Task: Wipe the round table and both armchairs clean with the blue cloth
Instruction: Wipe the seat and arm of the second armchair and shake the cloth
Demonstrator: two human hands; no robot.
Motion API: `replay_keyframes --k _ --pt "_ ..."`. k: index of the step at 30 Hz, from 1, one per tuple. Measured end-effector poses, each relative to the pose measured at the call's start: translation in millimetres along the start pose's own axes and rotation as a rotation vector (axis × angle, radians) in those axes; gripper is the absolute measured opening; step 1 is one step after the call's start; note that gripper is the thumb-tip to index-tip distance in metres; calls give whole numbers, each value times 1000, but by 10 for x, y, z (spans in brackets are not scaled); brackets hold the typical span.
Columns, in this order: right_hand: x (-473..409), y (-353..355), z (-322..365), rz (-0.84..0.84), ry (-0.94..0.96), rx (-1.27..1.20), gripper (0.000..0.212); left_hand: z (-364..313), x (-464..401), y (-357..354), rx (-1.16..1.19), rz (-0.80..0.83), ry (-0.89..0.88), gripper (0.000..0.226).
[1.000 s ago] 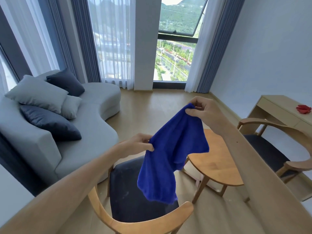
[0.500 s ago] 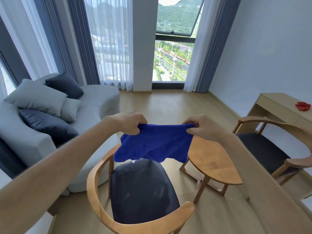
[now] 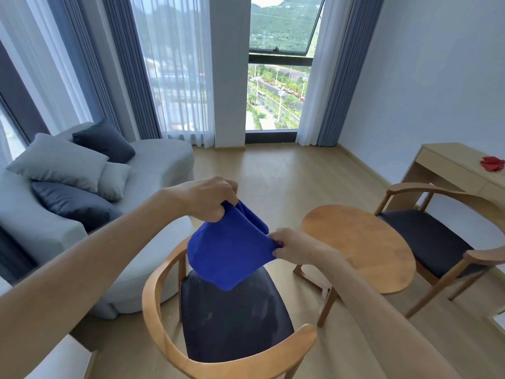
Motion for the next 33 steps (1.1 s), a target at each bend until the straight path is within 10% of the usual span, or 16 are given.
replay_keyframes --k 5,22,33 --pt "-83 -36 12 -55 55 8 49 -103 33 25 -43 10 -13 31" --pt "-100 270 68 -279 196 -99 14 -12 229 14 102 -7 -10 23" --pt "-19 713 112 -279 223 -172 46 414 189 1 289 -345 99 12"
Point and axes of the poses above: each hand's wrist, its own x-axis away from the middle knuckle, its own y-axis out of the back of the hand, z = x × y, the point moved 9 cm from there along -x, towards the middle knuckle
